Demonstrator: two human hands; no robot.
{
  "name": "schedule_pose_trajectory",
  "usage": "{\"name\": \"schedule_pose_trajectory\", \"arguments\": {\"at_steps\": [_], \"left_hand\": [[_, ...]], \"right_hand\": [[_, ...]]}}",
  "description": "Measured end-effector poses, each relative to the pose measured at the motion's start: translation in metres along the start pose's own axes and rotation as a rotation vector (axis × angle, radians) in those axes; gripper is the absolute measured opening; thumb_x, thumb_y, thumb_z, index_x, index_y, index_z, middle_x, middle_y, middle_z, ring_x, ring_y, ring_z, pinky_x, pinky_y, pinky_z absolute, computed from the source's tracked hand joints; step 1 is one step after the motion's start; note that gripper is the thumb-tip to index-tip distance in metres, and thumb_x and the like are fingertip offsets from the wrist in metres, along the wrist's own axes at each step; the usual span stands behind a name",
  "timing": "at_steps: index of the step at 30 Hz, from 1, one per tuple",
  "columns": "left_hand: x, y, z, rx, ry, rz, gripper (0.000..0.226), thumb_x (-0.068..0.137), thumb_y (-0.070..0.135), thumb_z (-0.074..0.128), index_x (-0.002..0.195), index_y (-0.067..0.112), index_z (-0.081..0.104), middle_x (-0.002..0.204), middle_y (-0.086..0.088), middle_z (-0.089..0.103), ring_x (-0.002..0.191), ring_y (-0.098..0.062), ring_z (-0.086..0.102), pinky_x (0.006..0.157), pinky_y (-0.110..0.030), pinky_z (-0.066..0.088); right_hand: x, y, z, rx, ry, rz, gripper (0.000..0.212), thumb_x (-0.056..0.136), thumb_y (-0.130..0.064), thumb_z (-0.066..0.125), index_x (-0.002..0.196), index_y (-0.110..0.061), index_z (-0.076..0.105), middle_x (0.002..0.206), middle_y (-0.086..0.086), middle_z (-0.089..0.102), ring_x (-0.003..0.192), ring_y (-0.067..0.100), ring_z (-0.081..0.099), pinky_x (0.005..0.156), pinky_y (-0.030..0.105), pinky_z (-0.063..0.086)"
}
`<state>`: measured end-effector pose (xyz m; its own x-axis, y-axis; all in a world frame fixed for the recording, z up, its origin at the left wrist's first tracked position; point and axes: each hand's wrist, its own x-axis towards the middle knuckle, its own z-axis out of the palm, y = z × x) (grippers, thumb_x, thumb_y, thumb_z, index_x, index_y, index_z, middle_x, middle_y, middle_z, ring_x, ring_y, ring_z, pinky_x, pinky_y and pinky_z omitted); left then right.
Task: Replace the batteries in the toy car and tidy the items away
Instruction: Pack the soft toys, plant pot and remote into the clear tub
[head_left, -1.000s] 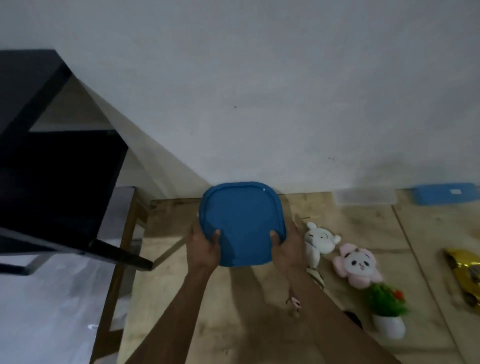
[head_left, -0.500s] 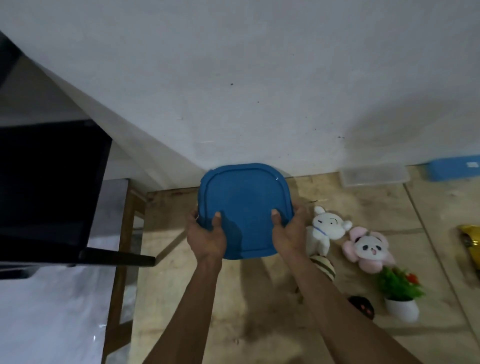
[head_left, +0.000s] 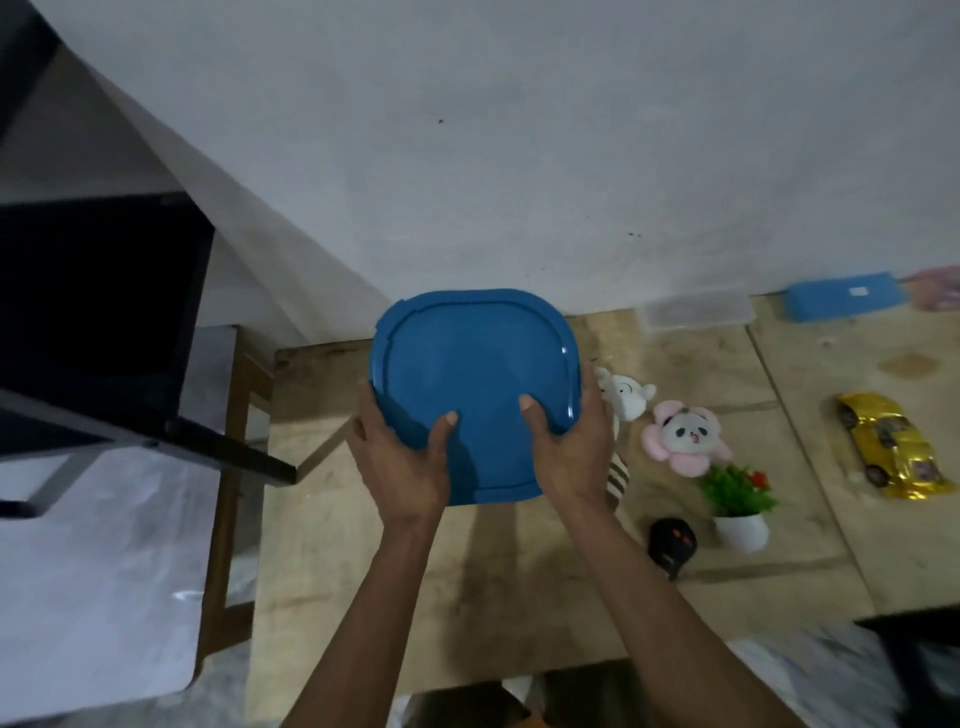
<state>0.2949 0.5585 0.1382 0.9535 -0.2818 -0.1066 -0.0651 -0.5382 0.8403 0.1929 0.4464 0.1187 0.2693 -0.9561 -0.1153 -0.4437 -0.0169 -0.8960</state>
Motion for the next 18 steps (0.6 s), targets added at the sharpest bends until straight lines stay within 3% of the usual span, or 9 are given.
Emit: {"name": "schedule_pose_trajectory", "arguments": {"at_steps": [6, 10, 14, 18], "left_hand": [[-0.085, -0.047, -0.036, 0.074, -0.008, -0.125, 0.101, 0.076, 0.042, 0.084, 0.156, 0.019, 0.027, 0.126, -0.01, 0.043, 0.119, -0.032, 0.049, 0.094, -0.04, 0.045], [-0.134, -0.082, -0.041, 0.156, -0.047, -0.279, 0.099, 0.076, 0.038, 0.085, 0.155, 0.017, 0.028, 0.133, -0.017, 0.043, 0.124, -0.039, 0.048, 0.096, -0.044, 0.047], [-0.15, -0.105, -0.035, 0.202, -0.089, -0.316, 0.101, 0.075, 0.041, 0.086, 0.155, 0.016, 0.028, 0.134, -0.018, 0.043, 0.123, -0.04, 0.049, 0.097, -0.045, 0.048], [-0.145, -0.123, -0.022, 0.265, -0.14, -0.314, 0.103, 0.073, 0.047, 0.086, 0.154, 0.017, 0.028, 0.135, -0.018, 0.043, 0.124, -0.04, 0.047, 0.097, -0.049, 0.049]], "right_hand": [[-0.079, 0.041, -0.025, 0.001, -0.134, 0.043, 0.073, 0.08, -0.05, 0.073, 0.143, -0.029, 0.043, 0.134, -0.004, 0.056, 0.123, 0.018, 0.055, 0.099, 0.046, 0.052], [-0.12, 0.078, -0.038, -0.047, -0.228, 0.141, 0.077, 0.084, -0.04, 0.075, 0.148, -0.022, 0.037, 0.144, 0.002, 0.047, 0.132, 0.024, 0.048, 0.106, 0.045, 0.046], [-0.136, 0.102, -0.041, -0.135, -0.26, 0.159, 0.085, 0.085, -0.036, 0.075, 0.154, -0.021, 0.027, 0.148, 0.007, 0.04, 0.135, 0.026, 0.042, 0.109, 0.042, 0.043], [-0.14, 0.123, -0.035, -0.247, -0.316, 0.157, 0.094, 0.085, -0.036, 0.075, 0.156, -0.017, 0.017, 0.152, 0.01, 0.035, 0.139, 0.029, 0.036, 0.111, 0.048, 0.04]]}}
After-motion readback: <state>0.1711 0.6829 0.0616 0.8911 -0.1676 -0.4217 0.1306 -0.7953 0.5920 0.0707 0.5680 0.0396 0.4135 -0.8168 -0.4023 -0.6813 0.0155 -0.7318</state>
